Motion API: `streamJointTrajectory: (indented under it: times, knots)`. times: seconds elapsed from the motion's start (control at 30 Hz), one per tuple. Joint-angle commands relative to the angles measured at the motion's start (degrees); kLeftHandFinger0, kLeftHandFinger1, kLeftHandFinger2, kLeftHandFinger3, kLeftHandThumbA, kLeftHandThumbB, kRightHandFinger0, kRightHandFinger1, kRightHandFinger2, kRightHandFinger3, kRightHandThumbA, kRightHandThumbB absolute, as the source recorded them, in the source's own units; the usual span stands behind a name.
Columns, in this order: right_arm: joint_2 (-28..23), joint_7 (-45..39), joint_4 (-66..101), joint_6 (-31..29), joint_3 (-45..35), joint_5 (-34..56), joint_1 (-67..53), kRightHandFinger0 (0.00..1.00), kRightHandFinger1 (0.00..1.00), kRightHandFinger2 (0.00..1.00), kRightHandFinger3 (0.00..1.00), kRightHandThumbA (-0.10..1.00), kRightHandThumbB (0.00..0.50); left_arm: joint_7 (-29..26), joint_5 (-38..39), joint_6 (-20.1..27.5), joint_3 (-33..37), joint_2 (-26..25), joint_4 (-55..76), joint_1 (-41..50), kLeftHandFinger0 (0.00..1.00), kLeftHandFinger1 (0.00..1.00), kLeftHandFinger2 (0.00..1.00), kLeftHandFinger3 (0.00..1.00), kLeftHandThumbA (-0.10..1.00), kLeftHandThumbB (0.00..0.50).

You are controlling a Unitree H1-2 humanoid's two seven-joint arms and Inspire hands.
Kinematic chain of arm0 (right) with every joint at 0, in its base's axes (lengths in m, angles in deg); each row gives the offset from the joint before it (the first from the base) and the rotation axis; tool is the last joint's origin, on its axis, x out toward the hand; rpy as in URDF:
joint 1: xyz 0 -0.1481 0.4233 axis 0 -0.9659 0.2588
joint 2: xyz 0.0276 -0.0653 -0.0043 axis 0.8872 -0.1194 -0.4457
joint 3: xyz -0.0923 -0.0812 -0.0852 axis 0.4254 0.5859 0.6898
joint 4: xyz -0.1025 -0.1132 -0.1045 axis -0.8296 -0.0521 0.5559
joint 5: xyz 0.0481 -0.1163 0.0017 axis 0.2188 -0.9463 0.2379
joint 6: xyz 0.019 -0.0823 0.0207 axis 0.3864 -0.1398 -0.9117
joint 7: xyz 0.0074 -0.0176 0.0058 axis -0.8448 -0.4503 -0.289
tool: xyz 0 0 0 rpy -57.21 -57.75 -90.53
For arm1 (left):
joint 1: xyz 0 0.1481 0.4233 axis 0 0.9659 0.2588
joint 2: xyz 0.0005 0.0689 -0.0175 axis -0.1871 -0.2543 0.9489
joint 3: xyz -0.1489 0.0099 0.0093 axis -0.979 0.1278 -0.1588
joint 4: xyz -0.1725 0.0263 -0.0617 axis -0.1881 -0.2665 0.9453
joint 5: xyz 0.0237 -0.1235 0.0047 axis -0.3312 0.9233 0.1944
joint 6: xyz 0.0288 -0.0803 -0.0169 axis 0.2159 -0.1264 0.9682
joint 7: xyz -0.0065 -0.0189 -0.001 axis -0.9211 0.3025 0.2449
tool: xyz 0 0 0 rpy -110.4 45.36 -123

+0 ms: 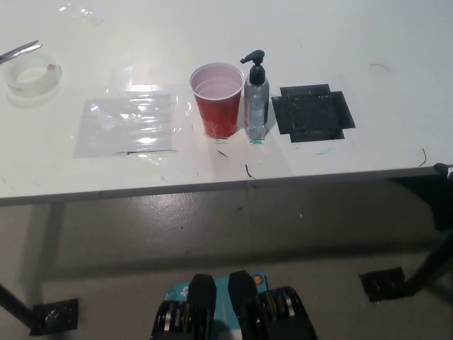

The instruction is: The robot uses its right hand to press the hand soap kept in the middle of the table to get liquid hand soap out

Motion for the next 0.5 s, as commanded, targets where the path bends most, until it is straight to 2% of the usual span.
streamJointTrajectory:
  times: [0.0, 0.17, 0.4, 0.47]
  knots:
    - [-0.27, 3.31, 1.42, -0.42, -1.26, 3.52, 1.25, 1.00, 1.00, 1.00, 1.00, 1.00, 0.246, 0.18, 0.01, 1.77, -0.11, -1.32, 0.44, -0.80, 0.31, 0.48, 0.61, 0.85, 1.00, 0.128]
    - [-0.42, 4.34, 2.05, 0.40, -1.03, 4.00, 1.05, 1.00, 1.00, 1.00, 1.00, 1.00, 0.257, 0.03, 0.30, 1.54, -0.03, -1.23, 0.74, -1.27, 0.30, 0.46, 0.58, 0.83, 1.00, 0.130]
    - [-0.64, 5.80, 2.33, 1.09, -0.28, 3.95, 1.16, 1.00, 1.00, 1.00, 1.00, 1.00, 0.225, -0.50, 0.01, 1.02, 0.03, -1.14, 1.31, -1.27, 0.33, 0.48, 0.60, 0.84, 1.00, 0.124]
    - [-0.81, 6.00, 2.10, 0.77, -0.05, 4.06, 1.15, 1.00, 1.00, 1.00, 1.00, 1.00, 0.231, -0.44, 0.03, 1.04, 0.02, -1.18, 1.23, -1.28, 0.33, 0.48, 0.59, 0.84, 1.00, 0.125]
